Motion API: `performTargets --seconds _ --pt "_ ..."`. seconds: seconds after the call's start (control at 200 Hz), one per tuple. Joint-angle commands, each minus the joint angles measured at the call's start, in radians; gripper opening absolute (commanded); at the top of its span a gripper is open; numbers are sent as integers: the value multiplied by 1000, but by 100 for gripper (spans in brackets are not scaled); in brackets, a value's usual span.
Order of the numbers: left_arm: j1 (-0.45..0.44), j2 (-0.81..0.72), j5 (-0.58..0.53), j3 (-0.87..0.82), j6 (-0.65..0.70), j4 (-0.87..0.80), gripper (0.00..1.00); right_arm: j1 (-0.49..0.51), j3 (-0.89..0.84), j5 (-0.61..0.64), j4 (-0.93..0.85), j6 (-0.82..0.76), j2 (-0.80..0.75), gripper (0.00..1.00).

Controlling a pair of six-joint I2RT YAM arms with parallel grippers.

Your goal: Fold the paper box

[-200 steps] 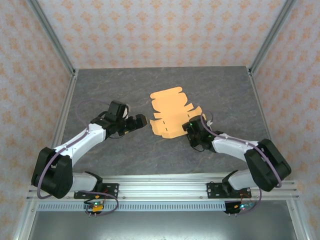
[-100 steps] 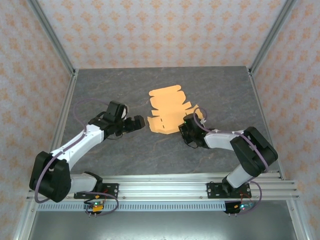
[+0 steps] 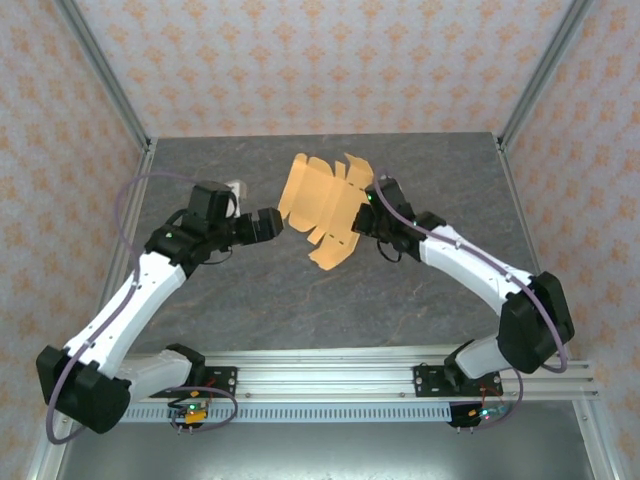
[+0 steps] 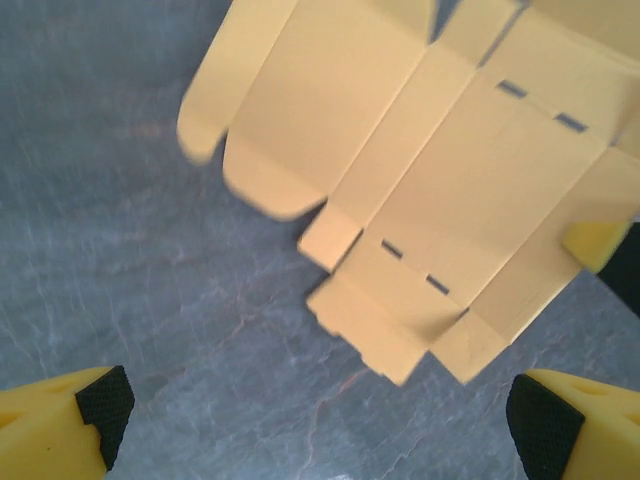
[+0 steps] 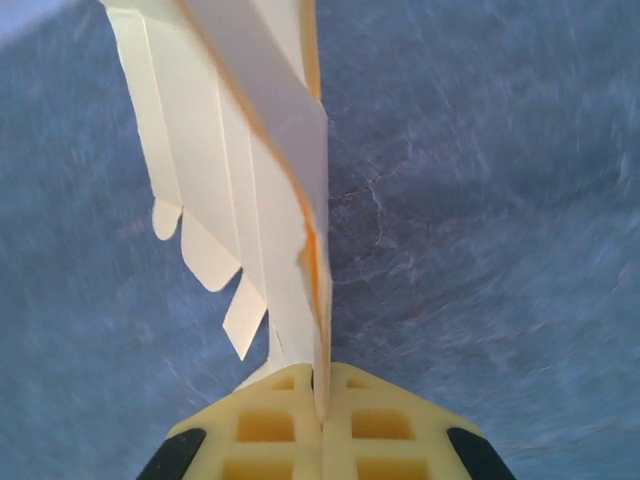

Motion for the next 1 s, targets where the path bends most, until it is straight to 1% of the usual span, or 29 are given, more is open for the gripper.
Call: performTargets --seconds 0.0,0.045,0.155,0.21,0.29,0.37,0.535,0.6,0.645,0.741,0.791,0.931,0.996 --pt "0 -43 -55 36 124 -49 100 -2 130 29 -303 -480 56 0" --pt "0 -55 -69 31 155 -41 100 -2 160 23 -335 -599 67 0" --pt "0 -63 -121 17 193 -46 100 -2 212 -63 -382 -882 79 0" --pt "0 -59 -129 8 200 -48 100 -1 227 -64 -386 -1001 87 0" --pt "0 -56 -98 -14 211 -38 100 -2 257 -28 -390 -1128 111 0" --pt "-1 -60 -49 -54 227 7 100 -3 306 7 -416 -1240 156 0" --pt "0 -45 40 -162 204 172 100 2 473 51 -519 -1364 310 0" --pt "0 -11 84 -204 199 258 100 10 523 82 -529 -1399 362 0" --pt "0 27 100 -210 191 285 100 19 542 96 -519 -1422 389 0" --pt "0 117 81 -182 130 281 100 38 552 99 -478 -1478 413 0" --pt "0 161 81 -185 84 311 100 47 545 90 -452 -1507 417 0" --pt "0 269 148 -231 7 458 100 75 496 80 -378 -1571 417 0" --pt "-3 284 181 -281 -21 580 99 87 481 101 -353 -1578 426 0"
